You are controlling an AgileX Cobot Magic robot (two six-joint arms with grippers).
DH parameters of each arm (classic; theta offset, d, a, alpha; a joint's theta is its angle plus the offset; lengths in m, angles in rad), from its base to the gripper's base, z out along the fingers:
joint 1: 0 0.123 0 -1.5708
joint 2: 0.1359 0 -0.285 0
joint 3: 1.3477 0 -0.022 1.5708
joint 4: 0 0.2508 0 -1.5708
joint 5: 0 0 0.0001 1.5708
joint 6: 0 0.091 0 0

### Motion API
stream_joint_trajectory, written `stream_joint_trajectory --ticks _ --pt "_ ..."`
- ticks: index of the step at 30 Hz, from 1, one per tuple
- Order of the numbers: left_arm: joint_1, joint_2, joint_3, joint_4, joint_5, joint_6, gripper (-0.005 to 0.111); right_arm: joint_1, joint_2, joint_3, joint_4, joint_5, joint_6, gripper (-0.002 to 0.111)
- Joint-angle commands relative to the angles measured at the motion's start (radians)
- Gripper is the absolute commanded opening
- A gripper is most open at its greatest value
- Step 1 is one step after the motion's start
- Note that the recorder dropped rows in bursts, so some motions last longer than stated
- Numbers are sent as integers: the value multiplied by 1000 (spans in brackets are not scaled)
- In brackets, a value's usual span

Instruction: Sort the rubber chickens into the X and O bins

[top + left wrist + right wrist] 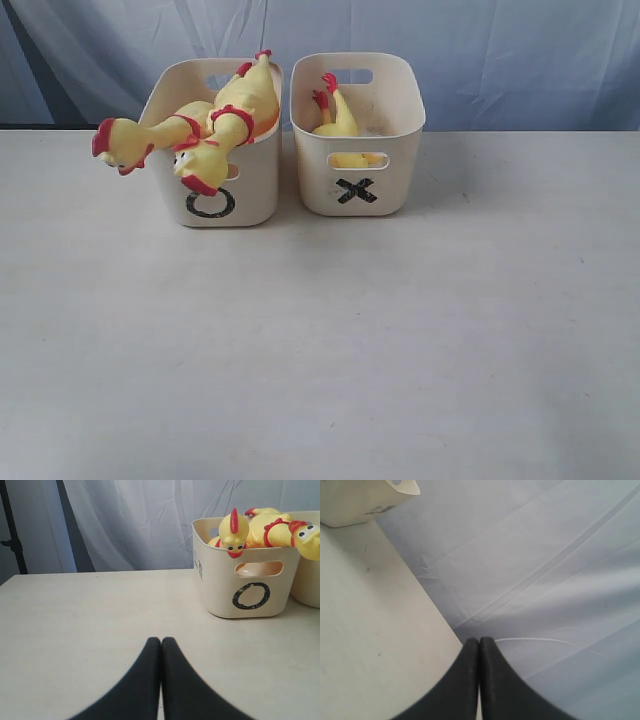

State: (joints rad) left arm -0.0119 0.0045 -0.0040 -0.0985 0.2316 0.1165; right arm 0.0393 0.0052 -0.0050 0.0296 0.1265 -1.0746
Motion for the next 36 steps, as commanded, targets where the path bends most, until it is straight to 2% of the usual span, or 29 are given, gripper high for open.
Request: stream_joint_trajectory --ticks 1,13,20,25,36 --pt "-3 -4 4 7 -1 0 0 -5 -5 5 48 -9 2 -1" --pt "-3 -4 4 7 -5 0 0 -5 -5 5 163 -2 2 -1" --pt "-1 -4 4 7 -7 0 0 -5 -5 5 387 69 79 -1" --pt "-1 -4 4 7 -7 0 0 -5 -5 5 387 200 237 -1" --pt "-1 -4 4 7 -7 0 0 -5 -5 5 389 193 267 -1"
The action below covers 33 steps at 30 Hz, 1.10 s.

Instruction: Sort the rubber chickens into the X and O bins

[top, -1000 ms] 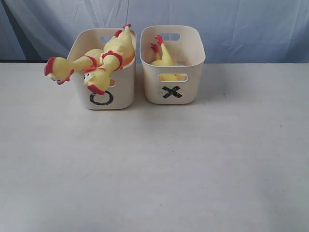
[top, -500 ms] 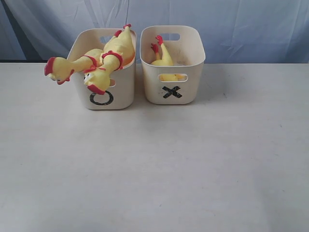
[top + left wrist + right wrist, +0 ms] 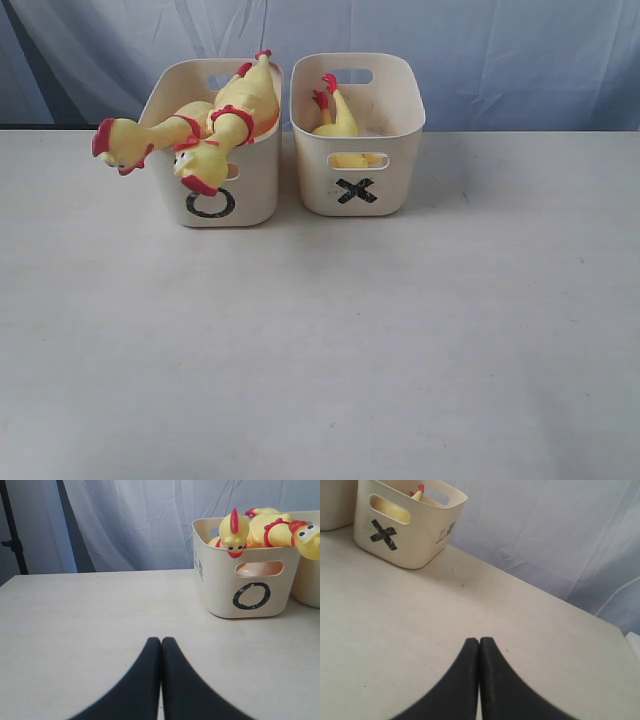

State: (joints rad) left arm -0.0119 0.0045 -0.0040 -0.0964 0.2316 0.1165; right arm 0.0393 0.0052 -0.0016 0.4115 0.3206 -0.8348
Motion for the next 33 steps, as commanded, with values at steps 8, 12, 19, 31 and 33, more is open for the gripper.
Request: stream_joint_trajectory --ticks 8,12,19,31,33 --pt "-1 -4 4 4 -7 -2 0 -5 -5 2 7 -1 383 -1" --pt "-1 -4 4 4 -7 -2 0 -5 -5 2 4 -1 448 -1" --pt "-1 -4 4 4 -7 0 0 -5 -5 2 -29 1 444 -1" --pt "-1 -4 4 4 -7 0 0 -5 -5 2 -29 5 444 -1" --pt "-1 -4 4 4 -7 0 0 -5 -5 2 -24 5 444 -1"
